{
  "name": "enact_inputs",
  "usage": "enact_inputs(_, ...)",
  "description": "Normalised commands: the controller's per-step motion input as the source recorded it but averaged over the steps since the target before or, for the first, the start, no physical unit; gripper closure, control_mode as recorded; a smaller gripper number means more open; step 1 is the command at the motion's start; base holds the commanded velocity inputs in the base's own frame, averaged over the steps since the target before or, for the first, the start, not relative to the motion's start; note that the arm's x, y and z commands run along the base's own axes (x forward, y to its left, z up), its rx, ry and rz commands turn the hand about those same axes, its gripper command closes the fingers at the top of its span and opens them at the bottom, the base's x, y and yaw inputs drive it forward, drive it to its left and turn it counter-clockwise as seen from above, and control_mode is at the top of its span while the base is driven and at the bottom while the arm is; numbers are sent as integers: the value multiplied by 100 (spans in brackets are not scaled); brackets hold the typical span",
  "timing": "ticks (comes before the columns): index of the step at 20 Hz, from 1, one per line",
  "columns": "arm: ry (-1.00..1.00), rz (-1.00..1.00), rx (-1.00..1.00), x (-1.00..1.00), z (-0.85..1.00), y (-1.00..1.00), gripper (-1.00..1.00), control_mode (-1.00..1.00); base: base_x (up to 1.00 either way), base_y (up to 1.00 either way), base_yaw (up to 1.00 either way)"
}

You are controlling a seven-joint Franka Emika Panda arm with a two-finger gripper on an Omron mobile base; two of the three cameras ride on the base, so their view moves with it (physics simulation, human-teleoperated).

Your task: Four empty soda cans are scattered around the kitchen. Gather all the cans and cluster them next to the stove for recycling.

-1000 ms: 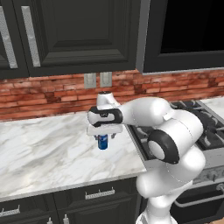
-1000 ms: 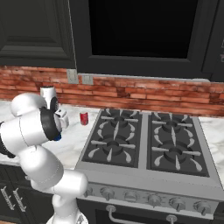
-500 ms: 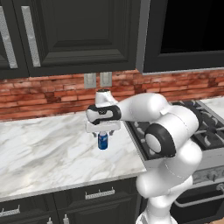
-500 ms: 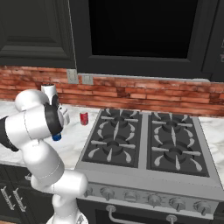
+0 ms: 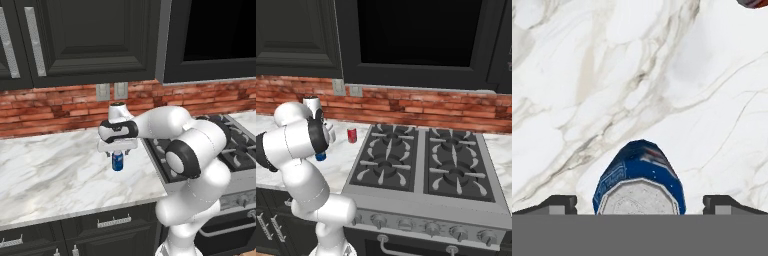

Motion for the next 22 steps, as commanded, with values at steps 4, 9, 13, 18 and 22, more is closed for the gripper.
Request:
enact_inputs(4, 0, 0, 0, -2, 0, 0, -100, -100, 0, 0, 0)
enact_inputs(9, 0, 0, 0, -6, 0, 0, -100, -100, 0, 0, 0)
enact_inputs(13, 0, 0, 0, -7, 0, 0, -100, -100, 0, 0, 0)
enact_inputs(18, 0, 0, 0, 0, 0, 0, -100, -100, 0, 0, 0)
enact_inputs(22, 0, 0, 0, 0, -3, 0, -100, -100, 0, 0, 0)
